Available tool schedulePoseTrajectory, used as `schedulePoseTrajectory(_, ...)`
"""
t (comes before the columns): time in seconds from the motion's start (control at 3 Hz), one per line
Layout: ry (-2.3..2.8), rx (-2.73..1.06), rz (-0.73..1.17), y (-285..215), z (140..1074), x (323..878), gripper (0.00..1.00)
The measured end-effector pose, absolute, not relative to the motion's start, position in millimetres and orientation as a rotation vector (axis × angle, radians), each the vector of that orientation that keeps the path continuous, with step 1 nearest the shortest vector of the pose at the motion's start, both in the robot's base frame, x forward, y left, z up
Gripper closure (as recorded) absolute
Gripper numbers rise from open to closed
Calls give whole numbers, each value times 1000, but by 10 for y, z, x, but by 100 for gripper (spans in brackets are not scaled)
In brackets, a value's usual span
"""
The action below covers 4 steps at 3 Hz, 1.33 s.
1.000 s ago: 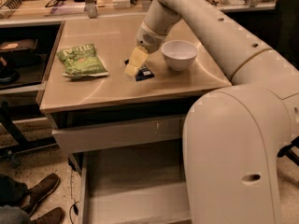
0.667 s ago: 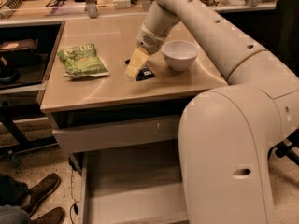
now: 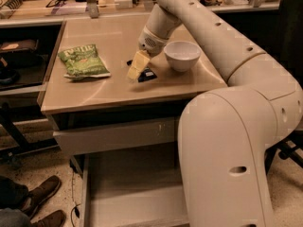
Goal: Place rxbar blueberry into middle drawer
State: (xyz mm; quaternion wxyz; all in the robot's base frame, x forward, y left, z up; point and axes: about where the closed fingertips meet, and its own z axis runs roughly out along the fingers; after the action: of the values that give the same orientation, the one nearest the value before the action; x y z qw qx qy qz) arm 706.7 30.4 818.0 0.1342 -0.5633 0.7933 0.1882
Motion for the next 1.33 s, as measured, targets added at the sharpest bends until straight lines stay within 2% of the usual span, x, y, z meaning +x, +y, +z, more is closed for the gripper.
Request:
schedulePoseTrajectory(1.0, 2299, -1633, 545, 305, 8180, 7067, 86)
schedulePoseTrajectory(1.33, 2299, -1633, 545, 305, 8180, 7067, 100)
